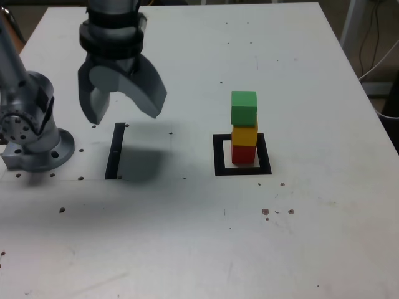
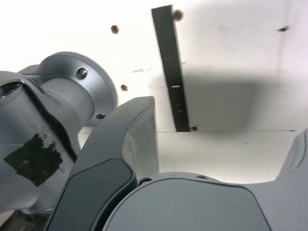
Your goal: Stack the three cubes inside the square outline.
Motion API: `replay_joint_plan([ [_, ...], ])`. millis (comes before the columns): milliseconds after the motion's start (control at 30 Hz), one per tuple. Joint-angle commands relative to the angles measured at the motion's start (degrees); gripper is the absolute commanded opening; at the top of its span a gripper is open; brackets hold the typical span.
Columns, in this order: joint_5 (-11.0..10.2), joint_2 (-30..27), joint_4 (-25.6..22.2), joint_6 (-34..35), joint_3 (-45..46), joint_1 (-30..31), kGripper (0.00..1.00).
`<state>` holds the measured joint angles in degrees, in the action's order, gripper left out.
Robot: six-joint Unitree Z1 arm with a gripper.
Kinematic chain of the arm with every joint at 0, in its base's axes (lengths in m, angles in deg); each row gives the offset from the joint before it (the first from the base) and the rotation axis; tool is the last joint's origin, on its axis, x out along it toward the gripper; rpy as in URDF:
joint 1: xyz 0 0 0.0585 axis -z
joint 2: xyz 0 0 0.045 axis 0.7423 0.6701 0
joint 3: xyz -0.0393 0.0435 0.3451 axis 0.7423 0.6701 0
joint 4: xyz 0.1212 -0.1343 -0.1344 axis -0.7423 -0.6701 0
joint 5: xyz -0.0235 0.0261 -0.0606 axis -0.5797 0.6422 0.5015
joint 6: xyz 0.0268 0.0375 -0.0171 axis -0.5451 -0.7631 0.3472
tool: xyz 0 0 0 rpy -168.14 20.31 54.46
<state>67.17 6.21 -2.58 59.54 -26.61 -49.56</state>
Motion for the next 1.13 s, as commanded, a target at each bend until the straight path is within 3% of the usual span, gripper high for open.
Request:
replay_joint_plan([
  [0, 0.2, -0.4, -0.7, -0.5, 0.4, -0.2, 1.00],
  [100, 0.0, -1.0, -1.0, -0.9, 1.1, -0.4, 1.00],
  [200, -1.2, -1.8, 1.6, -0.9, 2.2, -0.4, 1.00],
  [400, -7.0, -2.1, 13.6, 0.8, 7.2, 0.3, 1.00],
  [533, -9.5, -2.1, 17.7, 2.5, 9.4, 1.1, 1.00],
  [867, -9.3, -2.2, 15.1, 9.1, 10.8, 4.6, 1.00],
  [1100, -9.2, -2.1, 13.3, 9.7, 10.6, 5.3, 1.00],
])
